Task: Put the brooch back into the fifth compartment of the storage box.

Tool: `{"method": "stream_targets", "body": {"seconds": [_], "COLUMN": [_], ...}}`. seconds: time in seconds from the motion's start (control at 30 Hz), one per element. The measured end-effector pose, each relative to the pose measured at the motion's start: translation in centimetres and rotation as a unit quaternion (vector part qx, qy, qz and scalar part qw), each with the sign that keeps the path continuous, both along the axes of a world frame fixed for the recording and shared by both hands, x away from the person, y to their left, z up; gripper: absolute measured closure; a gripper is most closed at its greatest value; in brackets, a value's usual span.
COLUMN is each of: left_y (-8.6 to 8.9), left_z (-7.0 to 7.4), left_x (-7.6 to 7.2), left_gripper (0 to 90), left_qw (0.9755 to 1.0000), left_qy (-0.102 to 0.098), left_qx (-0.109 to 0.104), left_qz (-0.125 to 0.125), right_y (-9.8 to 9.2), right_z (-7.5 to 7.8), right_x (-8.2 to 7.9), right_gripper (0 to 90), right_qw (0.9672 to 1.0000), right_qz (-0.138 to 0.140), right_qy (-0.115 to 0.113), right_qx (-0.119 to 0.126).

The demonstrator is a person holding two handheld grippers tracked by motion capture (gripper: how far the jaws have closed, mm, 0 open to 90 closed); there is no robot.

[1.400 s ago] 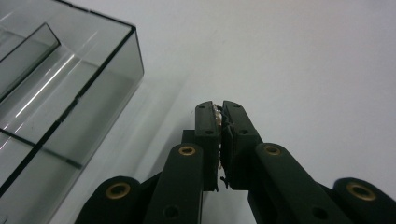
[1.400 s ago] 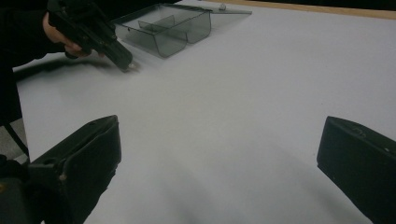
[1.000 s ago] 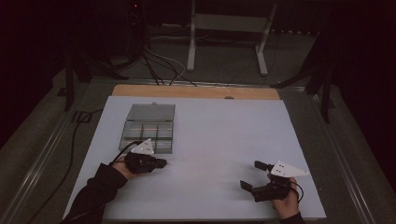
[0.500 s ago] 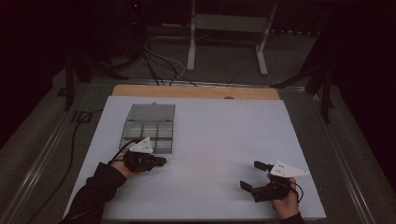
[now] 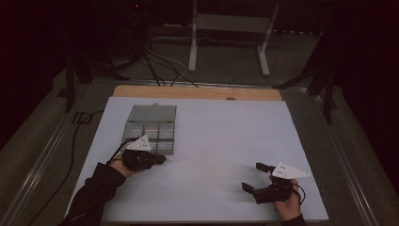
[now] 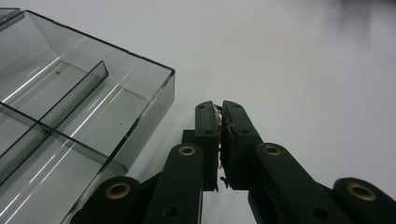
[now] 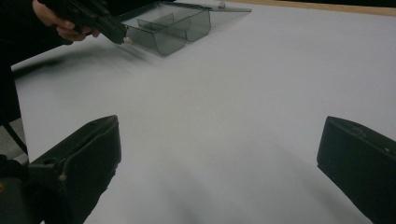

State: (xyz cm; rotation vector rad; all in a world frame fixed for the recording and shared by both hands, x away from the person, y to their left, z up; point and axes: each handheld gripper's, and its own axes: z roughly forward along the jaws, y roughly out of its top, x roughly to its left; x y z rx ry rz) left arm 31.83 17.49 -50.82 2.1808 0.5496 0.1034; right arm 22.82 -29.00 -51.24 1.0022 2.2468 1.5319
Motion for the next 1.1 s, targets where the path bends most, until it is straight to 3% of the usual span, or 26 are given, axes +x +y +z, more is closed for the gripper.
{"method": "stream_targets", "body": {"seconds": [0.53, 0.87, 1.1], "left_y": [1.6, 2.9, 3.6], "left_z": [0.6, 0.8, 1.1], "left_x": [0.3, 0.8, 1.2], "left_gripper": [87.7, 87.7, 87.7], "left_qw": [0.9995, 0.9972, 0.9940], "left_qy": [-0.005, -0.005, -0.010], "left_qx": [-0.011, -0.029, -0.037], "left_qz": [0.030, 0.069, 0.102], "right_y": [0.0, 0.0, 0.0], "right_z": [0.0, -0.1, 0.0], "right_x": [0.0, 0.0, 0.0], "right_gripper": [0.0, 0.0, 0.0], "right_qw": [1.0000, 1.0000, 1.0000], "right_qz": [0.000, 0.000, 0.000], "right_qy": [0.001, 0.001, 0.001], "right_qx": [0.000, -0.001, 0.000]}}
